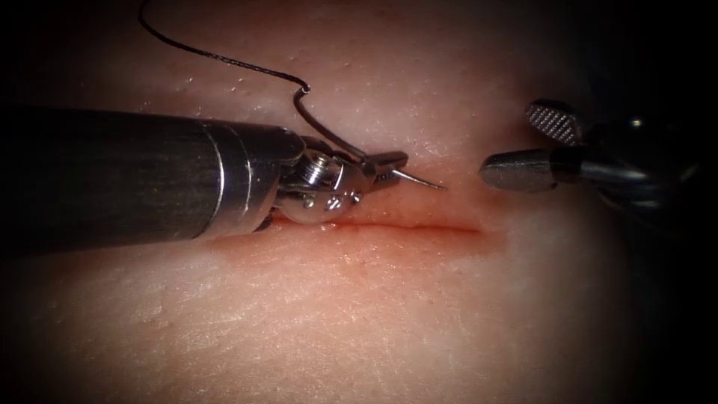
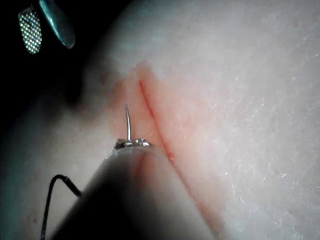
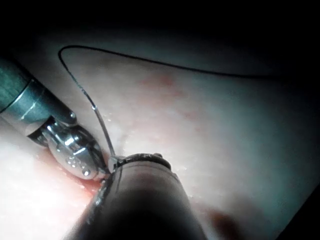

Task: Wound Closure
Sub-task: "Grab the needle using the left gripper, then pass the needle from the left to the right gripper

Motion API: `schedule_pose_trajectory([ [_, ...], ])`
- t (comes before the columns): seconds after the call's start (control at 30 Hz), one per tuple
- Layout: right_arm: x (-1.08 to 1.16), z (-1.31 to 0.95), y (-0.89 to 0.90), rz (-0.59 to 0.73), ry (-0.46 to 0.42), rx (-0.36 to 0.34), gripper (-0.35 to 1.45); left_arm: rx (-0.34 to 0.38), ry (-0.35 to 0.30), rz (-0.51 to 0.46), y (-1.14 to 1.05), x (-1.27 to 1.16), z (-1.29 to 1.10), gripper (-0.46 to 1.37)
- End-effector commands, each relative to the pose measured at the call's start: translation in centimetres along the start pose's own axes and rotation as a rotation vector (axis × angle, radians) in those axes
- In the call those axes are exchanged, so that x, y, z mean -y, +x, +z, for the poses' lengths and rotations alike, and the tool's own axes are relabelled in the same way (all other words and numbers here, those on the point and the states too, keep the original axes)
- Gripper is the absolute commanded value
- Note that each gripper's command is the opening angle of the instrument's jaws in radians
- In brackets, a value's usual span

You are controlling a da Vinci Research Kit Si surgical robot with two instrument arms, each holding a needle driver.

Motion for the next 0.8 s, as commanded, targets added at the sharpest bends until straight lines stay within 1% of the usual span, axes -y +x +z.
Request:
schedule_pose_trajectory([
  [0.03,-0.01,0.02,0.01,0.01,0.002,-0.001,1.08,-0.027,-0.017,0.007,-0.02,0.01,-0.03,-0.35],
  [0.1,-0.03,0.06,0.03,0.011,0.031,-0.007,1.1,-0.092,-0.049,0.007,0.01,0.02,-0.1,-0.35],
  [0.17,-0.05,0.11,0.05,0.03,0.084,-0.021,1.1,-0.201,-0.107,0.008,0.06,0.04,-0.18,-0.35],
  [0.2,-0.05,0.12,0.05,0.037,0.097,-0.022,1.09,-0.223,-0.12,0.009,0.08,0.04,-0.21,-0.35],
  [0.23,-0.06,0.14,0.06,0.027,0.126,-0.032,1.11,-0.277,-0.155,0.019,0.1,0.05,-0.26,-0.35],
  [0.37,-0.08,0.18,0.07,0.039,0.199,-0.044,1.11,-0.36,-0.19,0.024,0.16,0.08,-0.35,-0.35],
  [0.4,-0.07,0.19,0.08,0.046,0.228,-0.047,1.1,-0.376,-0.201,0.031,0.17,0.09,-0.37,-0.35],
  [0.47,-0.06,0.22,0.1,0.083,0.319,-0.047,1.07,-0.422,-0.221,0.049,0.22,0.12,-0.42,-0.35],
  [0.57,-0.04,0.24,0.11,0.099,0.395,-0.044,1.08,-0.478,-0.248,0.069,0.27,0.16,-0.48,-0.35],
  [0.6,-0.02,0.26,0.12,0.119,0.426,-0.041,1.07,-0.508,-0.256,0.077,0.29,0.18,-0.5,-0.35],
  [0.63,-0.01,0.26,0.12,0.123,0.441,-0.044,1.08,-0.524,-0.26,0.081,0.3,0.18,-0.52,-0.35],
  [0.67,0.0,0.28,0.13,0.135,0.479,-0.05,1.09,-0.56,-0.269,0.093,0.34,0.2,-0.54,-0.35],
  [0.73,0.01,0.29,0.14,0.142,0.514,-0.056,1.07,-0.602,-0.285,0.102,0.37,0.2,-0.57,-0.35],
  [0.77,0.02,0.3,0.15,0.15,0.535,-0.057,1.04,-0.626,-0.299,0.108,0.39,0.2,-0.58,-0.35],
  [0.8,0.03,0.32,0.16,0.156,0.572,-0.055,1.01,-0.655,-0.331,0.119,0.42,0.19,-0.61,-0.35],
])
